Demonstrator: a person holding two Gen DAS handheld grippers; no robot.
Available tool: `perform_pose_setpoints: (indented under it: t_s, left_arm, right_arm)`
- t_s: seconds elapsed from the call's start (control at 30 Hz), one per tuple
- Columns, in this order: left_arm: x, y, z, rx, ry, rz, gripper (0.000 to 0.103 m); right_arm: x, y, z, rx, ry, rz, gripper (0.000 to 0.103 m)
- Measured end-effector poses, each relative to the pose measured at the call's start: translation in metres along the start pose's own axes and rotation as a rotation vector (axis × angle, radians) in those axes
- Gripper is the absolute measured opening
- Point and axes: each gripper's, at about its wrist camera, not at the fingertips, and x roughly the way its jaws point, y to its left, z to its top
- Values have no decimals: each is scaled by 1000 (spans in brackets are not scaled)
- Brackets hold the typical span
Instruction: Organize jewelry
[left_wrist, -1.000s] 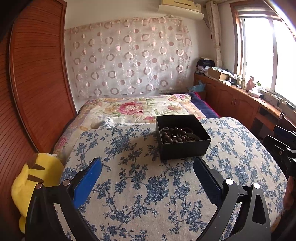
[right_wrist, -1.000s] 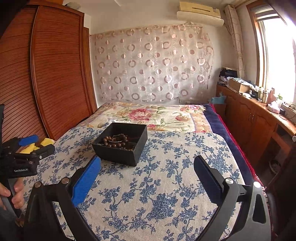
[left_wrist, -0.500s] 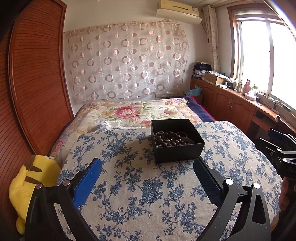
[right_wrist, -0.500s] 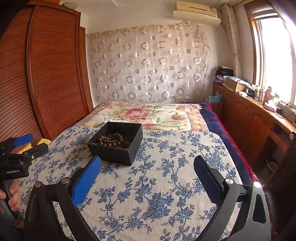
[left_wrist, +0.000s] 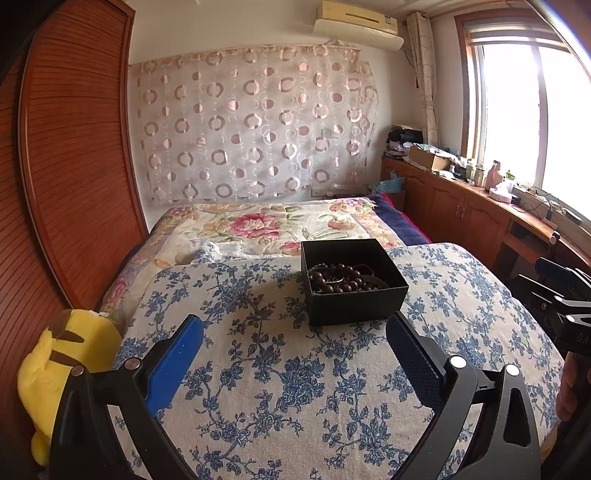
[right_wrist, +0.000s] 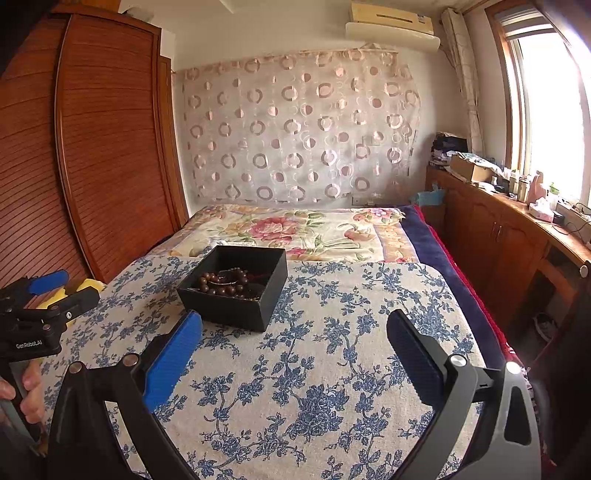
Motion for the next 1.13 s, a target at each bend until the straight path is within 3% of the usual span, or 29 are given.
perform_pose_setpoints:
  t_s: [1.13]
  left_arm:
    - [3, -5, -1, -4, 7, 6, 96]
  right_arm:
    - [-1, 2, 2, 2, -5, 3, 101]
